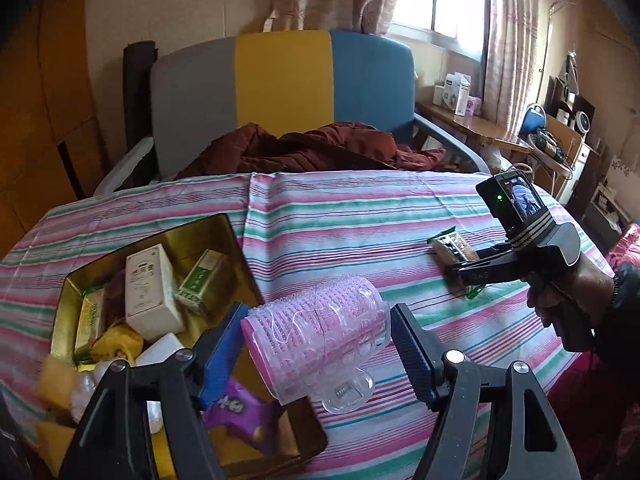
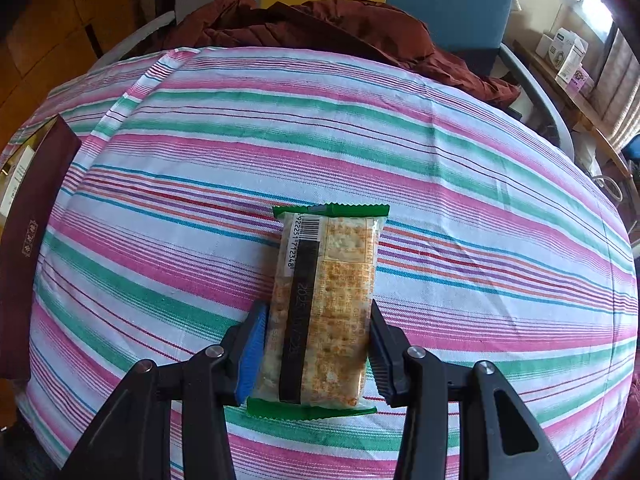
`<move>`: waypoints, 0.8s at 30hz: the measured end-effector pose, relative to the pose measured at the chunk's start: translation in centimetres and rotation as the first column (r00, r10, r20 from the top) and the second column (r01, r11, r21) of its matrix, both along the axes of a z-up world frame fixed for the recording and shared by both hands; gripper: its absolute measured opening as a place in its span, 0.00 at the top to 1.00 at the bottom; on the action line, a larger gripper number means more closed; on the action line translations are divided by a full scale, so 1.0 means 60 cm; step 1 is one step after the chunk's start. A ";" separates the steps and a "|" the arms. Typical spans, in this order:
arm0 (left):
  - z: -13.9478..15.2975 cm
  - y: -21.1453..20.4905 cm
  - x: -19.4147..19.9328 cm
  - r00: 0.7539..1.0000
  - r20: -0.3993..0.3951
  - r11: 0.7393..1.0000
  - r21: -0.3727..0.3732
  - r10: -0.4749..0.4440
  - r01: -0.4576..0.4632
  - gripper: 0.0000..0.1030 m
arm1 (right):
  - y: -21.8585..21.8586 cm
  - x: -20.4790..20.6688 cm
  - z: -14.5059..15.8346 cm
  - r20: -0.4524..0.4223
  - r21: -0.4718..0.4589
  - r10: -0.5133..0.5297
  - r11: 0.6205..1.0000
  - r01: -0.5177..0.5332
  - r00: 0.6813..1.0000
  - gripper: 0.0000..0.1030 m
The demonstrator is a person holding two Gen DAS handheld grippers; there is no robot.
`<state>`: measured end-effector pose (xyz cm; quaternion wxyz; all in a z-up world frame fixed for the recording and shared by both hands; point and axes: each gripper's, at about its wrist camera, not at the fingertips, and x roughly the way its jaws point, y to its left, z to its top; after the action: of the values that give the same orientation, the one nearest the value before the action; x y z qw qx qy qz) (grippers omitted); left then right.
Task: Organize objects
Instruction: 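Carry the cracker packet and pink roller over the gold tray with both tools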
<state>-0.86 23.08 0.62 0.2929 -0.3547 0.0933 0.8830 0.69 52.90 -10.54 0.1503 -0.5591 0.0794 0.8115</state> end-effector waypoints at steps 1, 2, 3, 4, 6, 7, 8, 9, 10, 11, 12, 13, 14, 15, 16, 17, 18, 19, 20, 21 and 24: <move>0.000 -0.004 -0.001 1.000 0.001 1.000 0.003 0.003 -0.003 0.30 | -0.001 -0.002 0.001 0.008 0.002 -0.007 1.000 0.007 1.000 0.55; 0.000 -0.011 -0.002 1.000 0.001 1.000 0.006 0.008 -0.008 0.30 | -0.004 -0.003 0.002 0.020 0.005 -0.014 1.000 0.014 1.000 0.55; 0.000 -0.019 -0.003 1.000 0.002 1.000 0.009 0.014 -0.014 0.30 | -0.007 -0.005 0.003 0.029 0.009 -0.015 1.000 0.015 0.999 0.55; -0.001 -0.025 -0.005 1.000 0.006 1.000 0.014 0.018 -0.018 0.30 | -0.012 -0.006 0.005 0.039 0.013 -0.013 1.000 0.013 0.999 0.55; -0.002 -0.042 -0.009 0.999 0.023 0.999 0.031 0.025 -0.026 0.30 | -0.025 -0.009 0.010 0.047 0.012 -0.003 1.000 0.003 0.999 0.55; -0.002 -0.054 -0.012 0.999 0.029 0.998 0.044 0.033 -0.034 0.30 | -0.034 -0.010 0.015 0.046 0.008 0.002 1.000 -0.002 0.999 0.55; -0.001 -0.064 -0.015 0.999 0.033 0.998 0.054 0.043 -0.045 0.30 | -0.043 -0.010 0.020 0.043 0.005 0.008 1.000 -0.008 0.999 0.55; 0.000 -0.077 -0.018 0.998 0.038 0.996 0.065 0.056 -0.058 0.30 | -0.056 -0.011 0.028 0.034 -0.001 0.021 1.000 -0.021 0.999 0.55; 0.001 -0.088 -0.021 0.997 0.043 0.995 0.074 0.066 -0.069 0.30 | -0.068 -0.011 0.036 0.021 -0.008 0.034 0.999 -0.034 0.999 0.55; 0.003 -0.104 -0.026 0.996 0.048 0.993 0.087 0.081 -0.085 0.30 | -0.084 -0.012 0.045 0.006 -0.016 0.052 0.999 -0.052 0.999 0.55; 0.006 -0.126 -0.033 0.993 0.052 0.989 0.103 0.104 -0.109 0.30 | -0.103 -0.013 0.056 -0.010 -0.021 0.073 0.997 -0.073 0.997 0.55; 0.007 -0.140 -0.036 0.991 0.054 0.986 0.111 0.120 -0.125 0.30 | -0.119 -0.015 0.067 -0.027 -0.025 0.092 0.995 -0.093 0.995 0.55; 0.009 -0.165 -0.044 0.987 0.065 0.980 0.126 0.150 -0.157 0.30 | -0.139 -0.017 0.079 -0.051 -0.035 0.115 0.993 -0.117 0.992 0.55; 0.010 -0.184 -0.049 0.983 0.076 0.974 0.141 0.168 -0.178 0.30 | -0.159 -0.018 0.090 -0.074 -0.048 0.134 0.989 -0.138 0.988 0.55; 0.011 -0.206 -0.054 0.978 0.088 0.967 0.155 0.190 -0.201 0.30 | -0.177 -0.018 0.099 -0.091 -0.056 0.148 0.987 -0.153 0.985 0.55; 0.011 -0.233 -0.059 0.971 0.100 0.958 0.168 0.217 -0.231 0.30 | -0.201 -0.020 0.109 -0.114 -0.066 0.170 0.982 -0.178 0.979 0.55; 0.009 -0.255 -0.064 0.965 0.110 0.951 0.175 0.238 -0.255 0.30 | -0.220 -0.021 0.117 -0.135 -0.074 0.188 0.977 -0.199 0.973 0.55; 0.008 -0.272 -0.067 0.960 0.118 0.945 0.181 0.253 -0.272 0.30 | -0.239 -0.022 0.125 -0.158 -0.084 0.206 0.972 -0.221 0.966 0.55; 0.006 -0.291 -0.068 0.954 0.126 0.938 0.185 0.273 -0.293 0.30 | -0.264 -0.023 0.135 -0.190 -0.102 0.225 0.964 -0.247 0.956 0.55; 0.003 -0.312 -0.069 0.946 0.133 0.930 0.188 0.294 -0.316 0.30 | -0.281 -0.024 0.141 -0.211 -0.113 0.238 0.957 -0.266 0.948 0.55; -0.003 -0.348 -0.070 0.933 0.141 0.917 0.182 0.332 -0.354 0.30 | -0.341 -0.031 0.153 -0.271 -0.150 0.276 0.934 -0.324 0.922 0.55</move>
<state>-5.08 2.21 0.42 0.1727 -0.3804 -0.0775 0.9052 -1.19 32.42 -1.37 -0.0417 -0.4718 0.0882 0.8763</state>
